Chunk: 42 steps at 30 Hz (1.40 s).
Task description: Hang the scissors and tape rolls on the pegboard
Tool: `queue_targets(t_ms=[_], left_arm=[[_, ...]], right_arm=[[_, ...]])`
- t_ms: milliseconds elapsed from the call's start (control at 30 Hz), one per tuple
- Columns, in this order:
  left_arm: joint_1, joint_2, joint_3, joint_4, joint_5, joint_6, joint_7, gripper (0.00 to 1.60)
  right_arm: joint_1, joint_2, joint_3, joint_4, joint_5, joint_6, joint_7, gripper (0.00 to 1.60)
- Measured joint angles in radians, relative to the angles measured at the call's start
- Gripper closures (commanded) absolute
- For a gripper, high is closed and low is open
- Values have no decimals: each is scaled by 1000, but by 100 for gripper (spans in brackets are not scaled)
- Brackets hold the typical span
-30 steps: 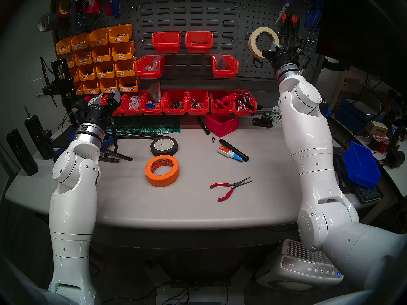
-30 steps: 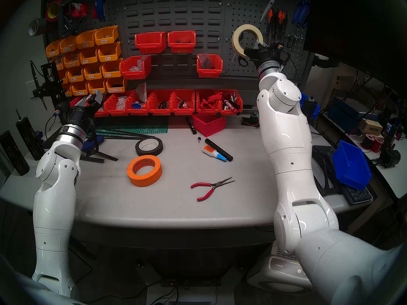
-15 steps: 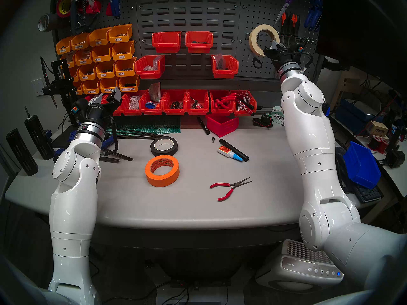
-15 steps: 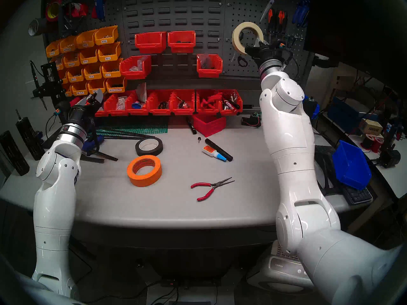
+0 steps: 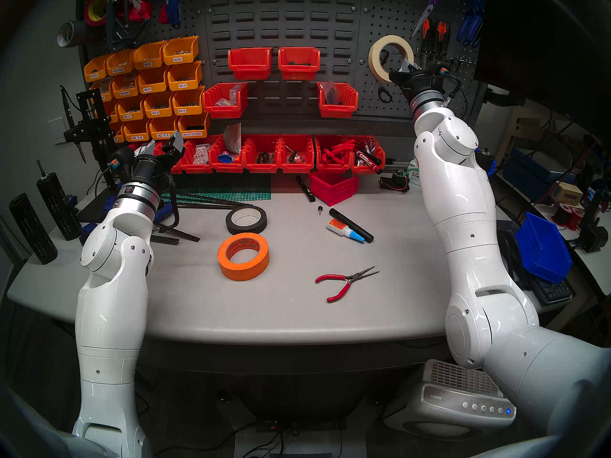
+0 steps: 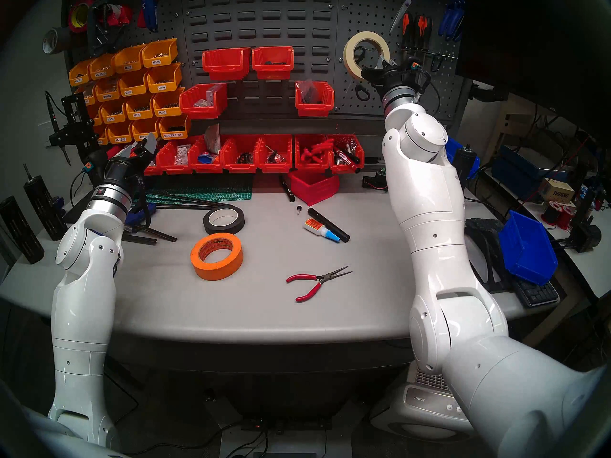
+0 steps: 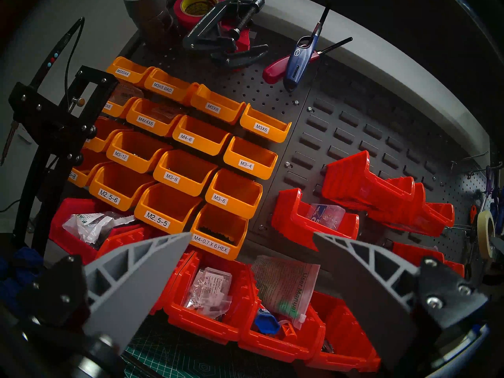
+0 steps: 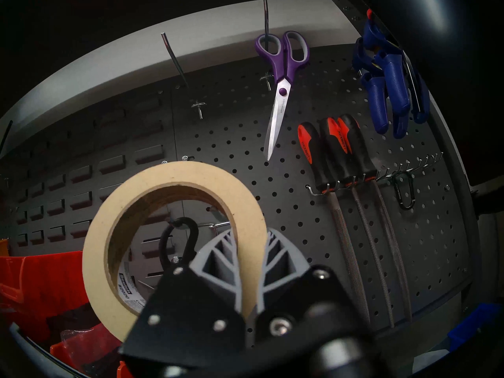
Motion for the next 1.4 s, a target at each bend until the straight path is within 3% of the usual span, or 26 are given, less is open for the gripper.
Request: queue_targets(t_ms=[933,1400], left_arm=[[-8,0,-3,6,12,-1,5,0],[-11,-2,-4,5,13,-2,6,0]], right_arm=[[31,-4,-22,51,-67,-11,-80,160],[68,-30,-59,134,-88,-24,-123,160]])
